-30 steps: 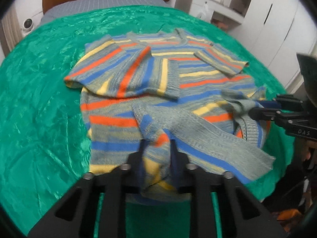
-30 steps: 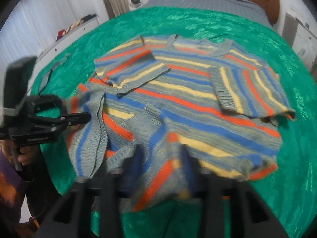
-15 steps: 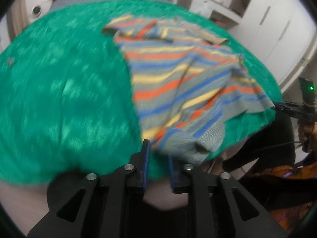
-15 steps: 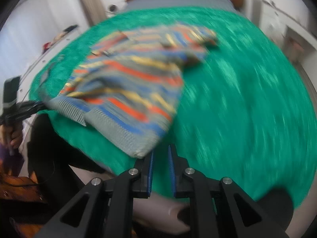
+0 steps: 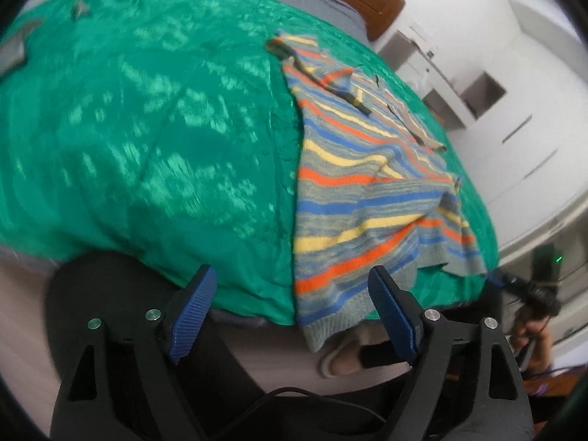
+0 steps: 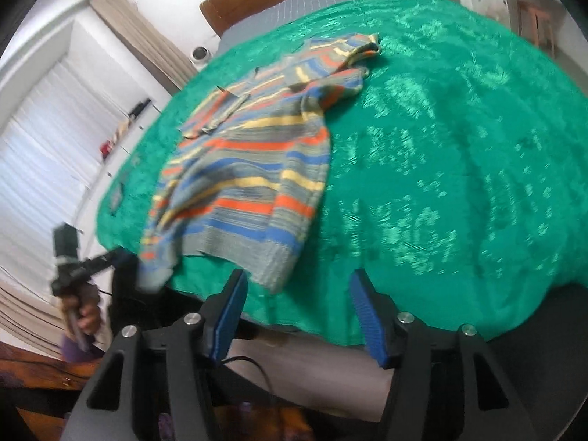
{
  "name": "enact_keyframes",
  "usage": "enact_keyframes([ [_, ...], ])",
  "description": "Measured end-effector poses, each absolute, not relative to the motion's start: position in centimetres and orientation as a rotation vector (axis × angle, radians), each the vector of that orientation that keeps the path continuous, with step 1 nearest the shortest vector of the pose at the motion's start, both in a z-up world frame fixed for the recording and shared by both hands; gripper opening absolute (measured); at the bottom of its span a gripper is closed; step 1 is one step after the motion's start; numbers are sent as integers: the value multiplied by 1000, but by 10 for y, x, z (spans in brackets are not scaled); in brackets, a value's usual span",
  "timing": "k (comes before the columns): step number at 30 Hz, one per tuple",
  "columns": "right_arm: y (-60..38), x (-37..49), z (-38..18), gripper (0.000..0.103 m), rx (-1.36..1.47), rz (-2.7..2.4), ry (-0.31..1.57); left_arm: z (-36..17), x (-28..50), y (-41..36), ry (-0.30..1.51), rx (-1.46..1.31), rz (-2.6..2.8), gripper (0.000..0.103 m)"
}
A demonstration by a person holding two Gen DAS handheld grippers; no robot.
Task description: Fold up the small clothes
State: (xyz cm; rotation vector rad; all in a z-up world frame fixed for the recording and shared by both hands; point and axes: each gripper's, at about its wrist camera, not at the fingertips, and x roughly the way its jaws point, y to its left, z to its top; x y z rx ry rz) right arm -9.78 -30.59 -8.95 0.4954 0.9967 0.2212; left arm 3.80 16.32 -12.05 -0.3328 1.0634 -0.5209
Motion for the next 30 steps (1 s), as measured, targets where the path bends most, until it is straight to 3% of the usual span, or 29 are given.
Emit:
enact_keyframes([
  [12,-282,-78,-89,61,444,240,987,-127,16,94,1070,-106,-460,88],
  [30,-286,-85,-83,63,397,202,991,-136,12,100,1104,-176,-437,88],
])
